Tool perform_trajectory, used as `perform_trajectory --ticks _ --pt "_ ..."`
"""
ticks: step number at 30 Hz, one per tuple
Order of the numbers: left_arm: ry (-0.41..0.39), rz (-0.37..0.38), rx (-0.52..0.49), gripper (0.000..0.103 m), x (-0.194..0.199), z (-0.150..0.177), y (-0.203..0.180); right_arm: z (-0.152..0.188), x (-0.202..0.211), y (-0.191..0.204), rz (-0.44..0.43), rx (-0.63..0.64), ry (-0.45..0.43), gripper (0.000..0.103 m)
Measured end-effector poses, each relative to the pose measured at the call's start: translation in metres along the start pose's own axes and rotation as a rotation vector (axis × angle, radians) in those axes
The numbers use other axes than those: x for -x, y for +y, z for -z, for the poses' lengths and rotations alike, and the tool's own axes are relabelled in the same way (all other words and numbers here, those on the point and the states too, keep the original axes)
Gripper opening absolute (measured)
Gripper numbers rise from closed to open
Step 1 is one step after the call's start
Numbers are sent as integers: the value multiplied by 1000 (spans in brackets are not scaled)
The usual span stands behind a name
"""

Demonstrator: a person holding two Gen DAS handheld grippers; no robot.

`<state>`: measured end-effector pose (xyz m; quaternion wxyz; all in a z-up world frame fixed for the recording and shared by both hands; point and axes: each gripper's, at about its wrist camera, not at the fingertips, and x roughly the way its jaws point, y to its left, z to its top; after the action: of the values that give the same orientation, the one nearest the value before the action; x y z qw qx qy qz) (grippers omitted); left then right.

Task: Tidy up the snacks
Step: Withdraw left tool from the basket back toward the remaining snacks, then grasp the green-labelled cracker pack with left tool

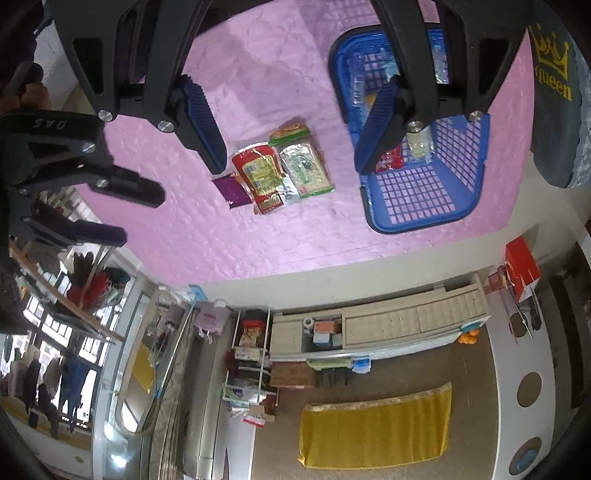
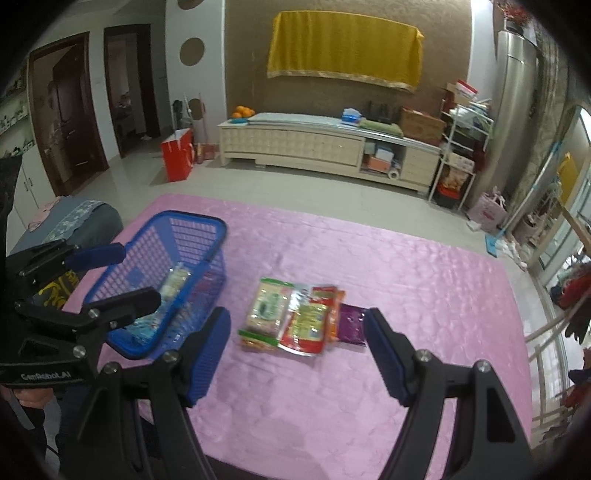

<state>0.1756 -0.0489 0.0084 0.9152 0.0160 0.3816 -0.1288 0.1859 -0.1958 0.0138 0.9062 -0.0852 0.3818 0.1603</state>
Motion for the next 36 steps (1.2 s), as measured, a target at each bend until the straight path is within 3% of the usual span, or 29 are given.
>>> perform_trajectory --ticks 13,24,27,36 --pt "116 -7 45 70 -69 8 -33 34 -35 -58 11 -89 49 78" --pt "190 -80 30 70 -138 12 -40 53 -98 -77 -10 -101 128 78" --pt "188 -142 -5 70 -154 13 -42 55 -112 -83 -13 -110 138 78" --pt "281 -111 56 70 -200 18 -26 57 -145 -91 -31 -116 156 78"
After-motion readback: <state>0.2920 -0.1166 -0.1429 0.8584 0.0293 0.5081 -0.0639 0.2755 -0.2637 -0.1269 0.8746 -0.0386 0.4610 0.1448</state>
